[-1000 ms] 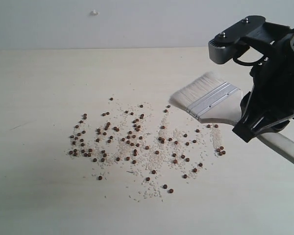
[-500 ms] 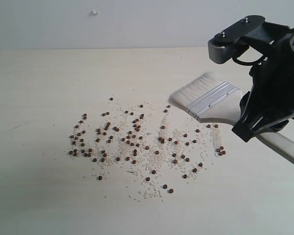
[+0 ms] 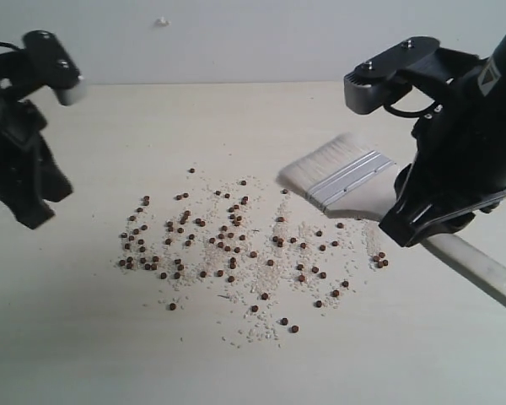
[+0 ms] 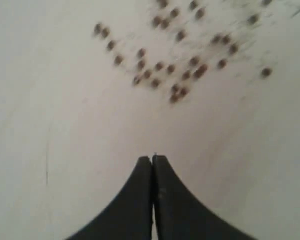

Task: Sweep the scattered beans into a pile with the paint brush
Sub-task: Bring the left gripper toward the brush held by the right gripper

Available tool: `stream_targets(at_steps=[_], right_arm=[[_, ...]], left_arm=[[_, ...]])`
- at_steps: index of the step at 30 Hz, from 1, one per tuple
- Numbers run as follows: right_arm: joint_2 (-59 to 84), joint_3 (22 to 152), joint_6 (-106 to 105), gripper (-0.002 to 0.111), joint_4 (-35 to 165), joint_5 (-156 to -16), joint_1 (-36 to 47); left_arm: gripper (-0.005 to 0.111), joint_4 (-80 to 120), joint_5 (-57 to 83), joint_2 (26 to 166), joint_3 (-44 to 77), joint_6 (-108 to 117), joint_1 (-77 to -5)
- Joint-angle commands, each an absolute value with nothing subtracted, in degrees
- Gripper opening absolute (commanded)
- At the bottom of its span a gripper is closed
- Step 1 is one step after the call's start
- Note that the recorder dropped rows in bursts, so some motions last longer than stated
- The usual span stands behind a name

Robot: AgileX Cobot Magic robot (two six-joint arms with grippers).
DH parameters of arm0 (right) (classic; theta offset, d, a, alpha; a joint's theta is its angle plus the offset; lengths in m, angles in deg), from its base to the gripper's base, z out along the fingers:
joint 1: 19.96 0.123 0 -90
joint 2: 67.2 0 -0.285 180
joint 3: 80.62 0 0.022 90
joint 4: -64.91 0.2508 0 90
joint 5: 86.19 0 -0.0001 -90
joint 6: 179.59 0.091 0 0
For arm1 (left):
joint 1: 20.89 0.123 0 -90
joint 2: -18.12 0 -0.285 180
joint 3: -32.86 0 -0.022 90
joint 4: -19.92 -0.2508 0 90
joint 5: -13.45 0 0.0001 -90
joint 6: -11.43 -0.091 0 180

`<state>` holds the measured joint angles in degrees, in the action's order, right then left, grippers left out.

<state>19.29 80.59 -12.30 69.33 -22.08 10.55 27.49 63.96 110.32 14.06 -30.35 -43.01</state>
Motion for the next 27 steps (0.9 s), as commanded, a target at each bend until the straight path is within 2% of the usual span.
stream_targets(at_steps=[1,6,16,18,20,24,25,27], right_arm=[[23.52,80.6,-14.8,0.0,73.49,-23.44,10.2],[29.7,82.96,-14.69,0.0,73.59,-23.31,10.2],[37.25,91.59,-23.68,0.0,87.08,-24.62,4.68],[38.74,92.68,-23.94,0.0,87.33,-23.97,3.32],[40.36,93.62,-23.94,0.0,87.33,-22.56,1.84],[43.03,94.15,-26.46,0.0,89.76,-21.92,0.12],[43.54,94.15,-27.79,0.0,91.38,-21.67,-0.17],[44.78,94.45,-31.5,0.0,95.89,-21.67,-0.81]], left_arm=[[0.0,29.08,48.94,110.2,10.49,-34.15,-52.89],[0.0,23.94,30.71,110.2,5.69,-41.03,-58.89],[0.001,10.29,23.72,110.65,4.97,-50.43,-60.33],[0.008,9.58,21.66,110.65,4.97,-52.3,-60.33],[0.019,9.58,20.68,110.65,4.97,-55.46,-60.33],[0.05,9.58,19.57,110.65,4.97,-60.14,-60.33],[0.054,9.58,19.18,110.77,4.97,-60.42,-60.33],[0.055,9.58,18.55,110.77,4.97,-60.55,-60.33]])
